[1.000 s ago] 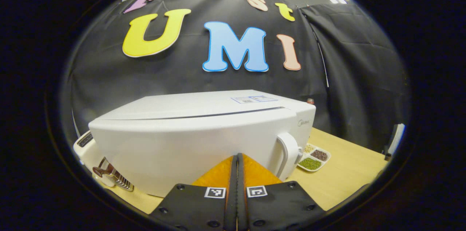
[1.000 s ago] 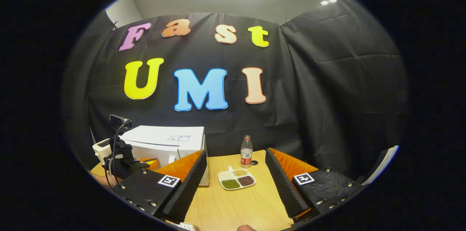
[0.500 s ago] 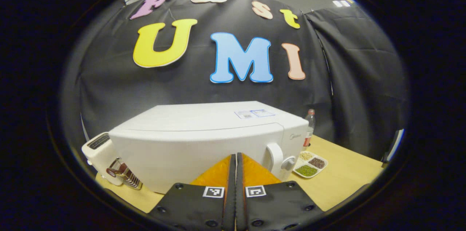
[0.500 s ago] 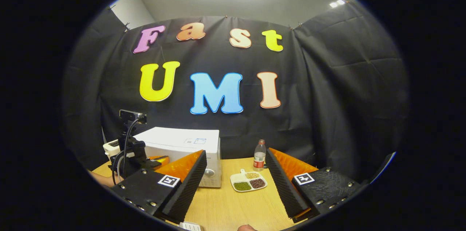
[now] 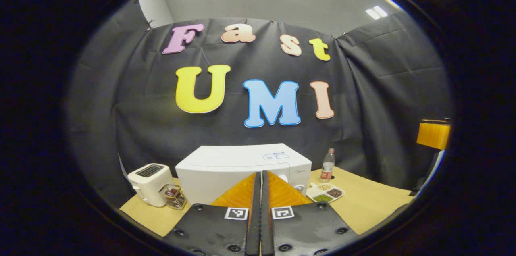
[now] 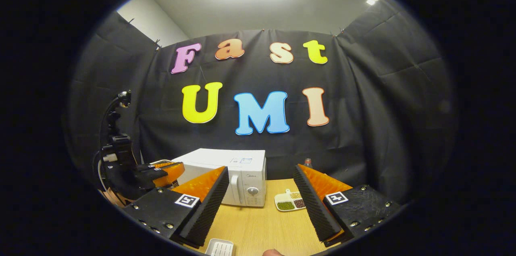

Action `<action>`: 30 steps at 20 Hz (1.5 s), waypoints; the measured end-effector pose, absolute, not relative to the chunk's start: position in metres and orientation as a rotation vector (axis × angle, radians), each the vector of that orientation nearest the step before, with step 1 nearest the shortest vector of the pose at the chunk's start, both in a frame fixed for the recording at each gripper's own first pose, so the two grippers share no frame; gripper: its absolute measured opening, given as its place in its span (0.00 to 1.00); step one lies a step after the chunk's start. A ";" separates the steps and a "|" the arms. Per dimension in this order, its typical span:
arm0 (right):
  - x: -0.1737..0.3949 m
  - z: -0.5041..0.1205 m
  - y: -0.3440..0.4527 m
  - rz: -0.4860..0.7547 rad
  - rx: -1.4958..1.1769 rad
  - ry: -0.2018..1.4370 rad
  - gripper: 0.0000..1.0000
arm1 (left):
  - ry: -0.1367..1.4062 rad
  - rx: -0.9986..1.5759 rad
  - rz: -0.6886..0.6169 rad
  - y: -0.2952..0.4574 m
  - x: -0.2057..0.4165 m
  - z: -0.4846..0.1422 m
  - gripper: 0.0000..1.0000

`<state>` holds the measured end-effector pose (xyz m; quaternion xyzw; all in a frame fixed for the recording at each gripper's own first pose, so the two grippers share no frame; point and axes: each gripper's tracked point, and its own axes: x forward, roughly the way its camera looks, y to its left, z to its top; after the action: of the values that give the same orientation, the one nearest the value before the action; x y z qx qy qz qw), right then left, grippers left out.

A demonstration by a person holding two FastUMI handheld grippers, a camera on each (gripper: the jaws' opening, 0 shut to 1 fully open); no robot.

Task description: Open the microwave oven with the left hand, put the food in, and close the microwave oven.

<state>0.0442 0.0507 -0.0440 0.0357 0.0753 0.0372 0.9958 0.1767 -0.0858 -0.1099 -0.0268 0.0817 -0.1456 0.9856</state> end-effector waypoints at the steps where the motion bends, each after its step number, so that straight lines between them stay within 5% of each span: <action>1: 0.037 -0.042 0.050 0.085 0.083 0.147 0.98 | 0.159 -0.053 -0.281 -0.082 0.162 -0.102 0.07; 11: -0.015 -0.027 0.048 0.132 0.105 0.125 0.98 | 0.087 -0.025 -0.193 -0.047 0.055 -0.041 0.07; 21: -0.030 -0.026 0.085 0.117 0.111 0.127 0.98 | 0.054 -0.052 -0.149 0.002 0.017 -0.024 0.07; 29: -0.021 -0.028 0.113 0.136 0.102 0.133 0.98 | 0.032 -0.041 -0.152 0.017 0.017 -0.027 0.97; 30: -0.019 -0.027 0.115 0.140 0.097 0.132 0.98 | 0.030 -0.039 -0.147 0.019 0.015 -0.028 1.00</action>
<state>-0.0194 0.1146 -0.0268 0.0484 0.0660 0.0697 0.9942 0.0155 0.0185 -0.0281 -0.0194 0.0150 -0.0732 0.9970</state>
